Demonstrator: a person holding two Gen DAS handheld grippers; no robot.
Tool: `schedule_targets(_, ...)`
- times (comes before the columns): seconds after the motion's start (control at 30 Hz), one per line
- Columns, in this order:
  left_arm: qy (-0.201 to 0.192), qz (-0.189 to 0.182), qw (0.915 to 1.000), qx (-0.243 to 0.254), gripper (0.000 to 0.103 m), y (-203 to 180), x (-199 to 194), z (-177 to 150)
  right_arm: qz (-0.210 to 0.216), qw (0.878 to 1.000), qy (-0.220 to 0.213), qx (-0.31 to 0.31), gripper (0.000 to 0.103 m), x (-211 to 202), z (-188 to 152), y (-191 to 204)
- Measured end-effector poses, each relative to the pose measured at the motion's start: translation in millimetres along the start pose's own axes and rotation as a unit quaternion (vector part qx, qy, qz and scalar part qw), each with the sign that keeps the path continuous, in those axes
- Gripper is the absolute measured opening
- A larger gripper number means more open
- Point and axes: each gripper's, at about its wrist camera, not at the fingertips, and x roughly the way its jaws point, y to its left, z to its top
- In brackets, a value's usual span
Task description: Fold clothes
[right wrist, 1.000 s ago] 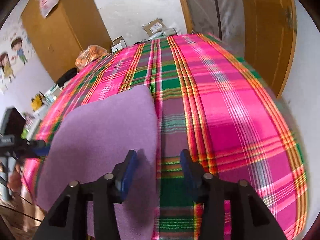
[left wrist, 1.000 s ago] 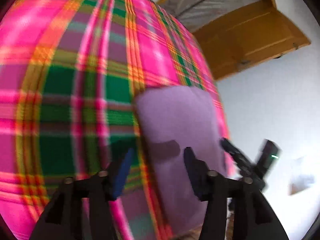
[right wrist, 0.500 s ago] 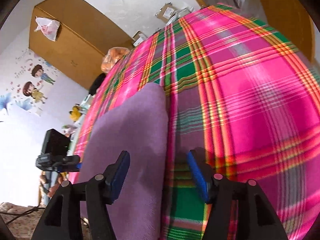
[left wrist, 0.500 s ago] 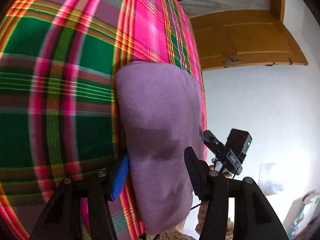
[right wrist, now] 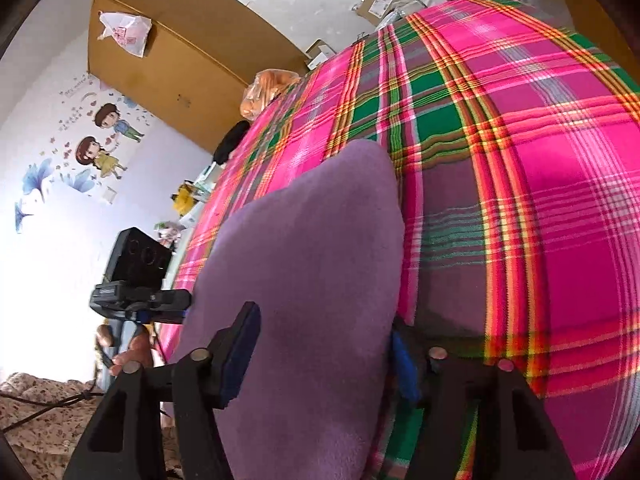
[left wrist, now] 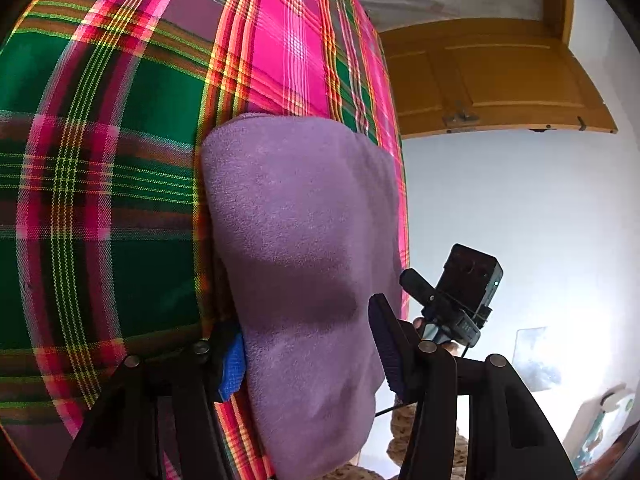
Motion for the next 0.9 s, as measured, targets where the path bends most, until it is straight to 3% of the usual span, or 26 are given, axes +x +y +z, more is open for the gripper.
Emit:
schedule_targets(0.2, -0.007, 0.015, 0.9998, 0.007, 0.056, -5, -1, 1, -0.024, 1.000, -0.009, -0.003, 0.043, -1, -1, 1)
schedule_targets(0.3, -0.013, 0.037, 0.9990, 0.020, 0.046, -12, 3, 5, -0.046, 0.999, -0.012, -0.014, 0.040, -1, -3, 6)
schedule_targets(0.5, -0.026, 0.079, 0.9952, 0.052, 0.040, -22, 4, 4, -0.104, 0.993, -0.020, -0.054, 0.038, 3, -9, 21)
schedule_targets(0.9, -0.049, 0.122, 0.9865, 0.097, 0.038, -37, 11, 2, -0.168, 0.982, -0.038, -0.081, 0.037, 7, -16, 39)
